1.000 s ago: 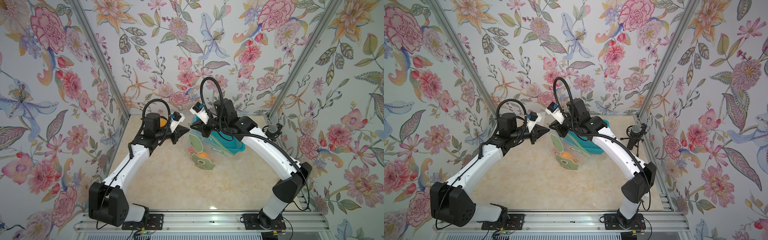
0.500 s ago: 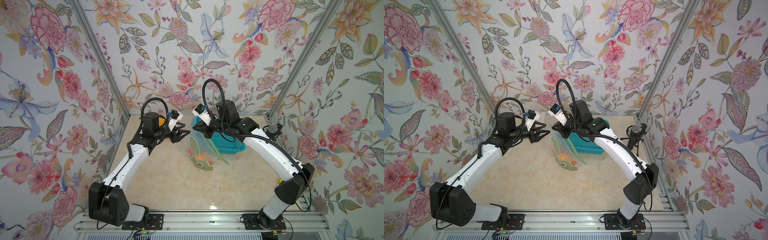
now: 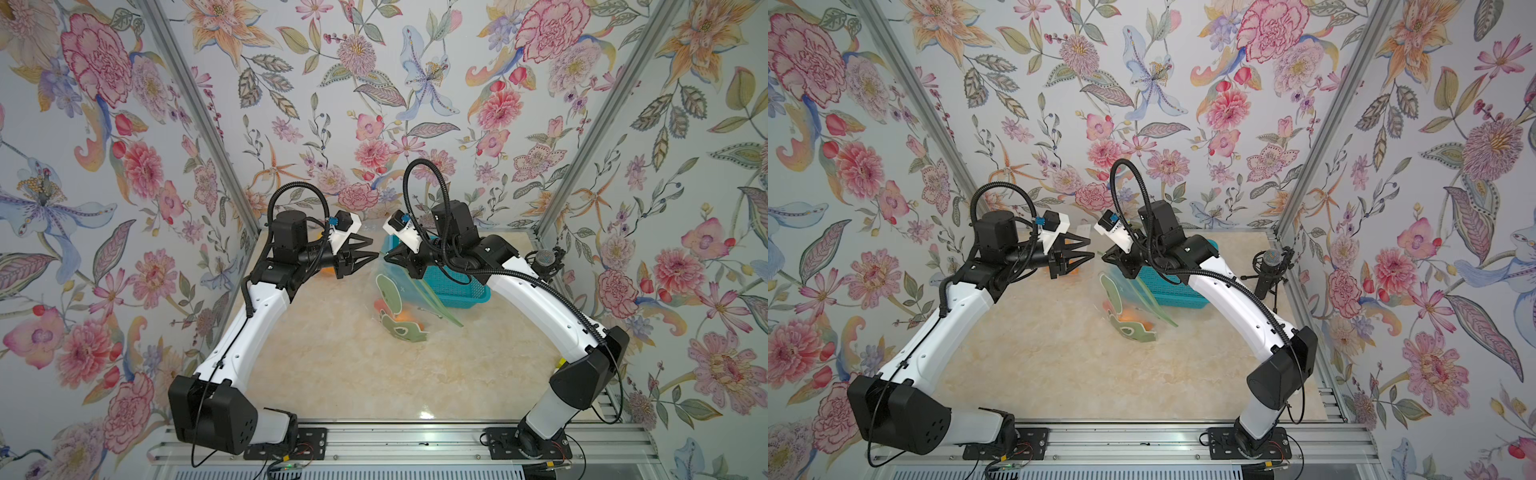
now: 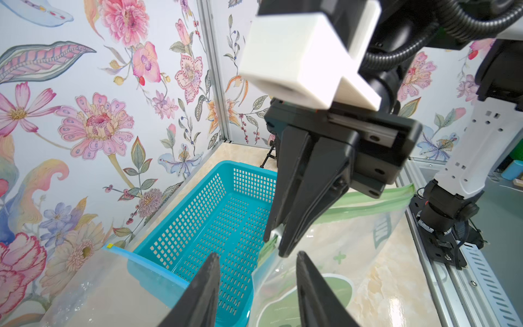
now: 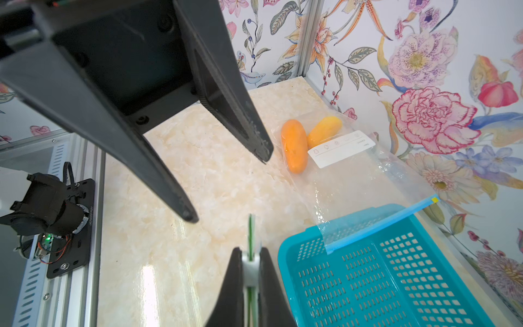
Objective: Place the mango in a zip-top bag and seal the zipper
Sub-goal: Zip the zipper on the zipper food storage bag.
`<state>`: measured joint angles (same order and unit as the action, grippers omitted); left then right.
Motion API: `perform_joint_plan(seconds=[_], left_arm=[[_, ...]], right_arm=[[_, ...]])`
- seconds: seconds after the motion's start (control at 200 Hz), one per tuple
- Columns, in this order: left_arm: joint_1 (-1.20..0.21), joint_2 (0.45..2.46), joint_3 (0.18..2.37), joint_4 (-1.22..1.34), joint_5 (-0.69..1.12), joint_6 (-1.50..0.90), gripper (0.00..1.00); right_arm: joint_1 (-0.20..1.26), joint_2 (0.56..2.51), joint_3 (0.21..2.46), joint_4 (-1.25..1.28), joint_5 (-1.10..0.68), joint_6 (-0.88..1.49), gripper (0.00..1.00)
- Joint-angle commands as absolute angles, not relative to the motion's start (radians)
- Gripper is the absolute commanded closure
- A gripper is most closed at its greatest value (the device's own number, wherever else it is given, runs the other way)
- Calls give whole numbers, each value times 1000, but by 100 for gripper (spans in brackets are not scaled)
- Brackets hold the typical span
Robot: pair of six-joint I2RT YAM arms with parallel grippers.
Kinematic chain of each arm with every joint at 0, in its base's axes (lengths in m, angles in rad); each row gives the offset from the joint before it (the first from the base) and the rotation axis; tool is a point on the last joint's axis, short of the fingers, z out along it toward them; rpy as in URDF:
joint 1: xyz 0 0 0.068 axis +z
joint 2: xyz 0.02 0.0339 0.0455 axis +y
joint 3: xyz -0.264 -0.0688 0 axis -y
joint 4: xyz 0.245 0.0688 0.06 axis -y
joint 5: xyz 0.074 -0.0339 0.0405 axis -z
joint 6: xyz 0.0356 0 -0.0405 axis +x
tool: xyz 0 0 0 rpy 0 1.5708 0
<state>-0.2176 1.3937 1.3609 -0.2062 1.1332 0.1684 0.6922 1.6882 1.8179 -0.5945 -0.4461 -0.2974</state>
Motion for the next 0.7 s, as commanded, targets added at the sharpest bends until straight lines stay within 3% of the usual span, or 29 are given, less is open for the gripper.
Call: perform_joint_plan(seconds=[0.0,0.215,0.696], left_arm=[[-215,1425,1410,-336,1228,270,54],[-216,1441,1431,-413,1208,322,55],[-219,1470,1456,-453,1239,359,65]], right_arm=[[698,1644,1815,-608,-490,-326,100],[710,1636,1809,-602,-506,-334,100],[720,1640,1803,-599,-505,-339,100]])
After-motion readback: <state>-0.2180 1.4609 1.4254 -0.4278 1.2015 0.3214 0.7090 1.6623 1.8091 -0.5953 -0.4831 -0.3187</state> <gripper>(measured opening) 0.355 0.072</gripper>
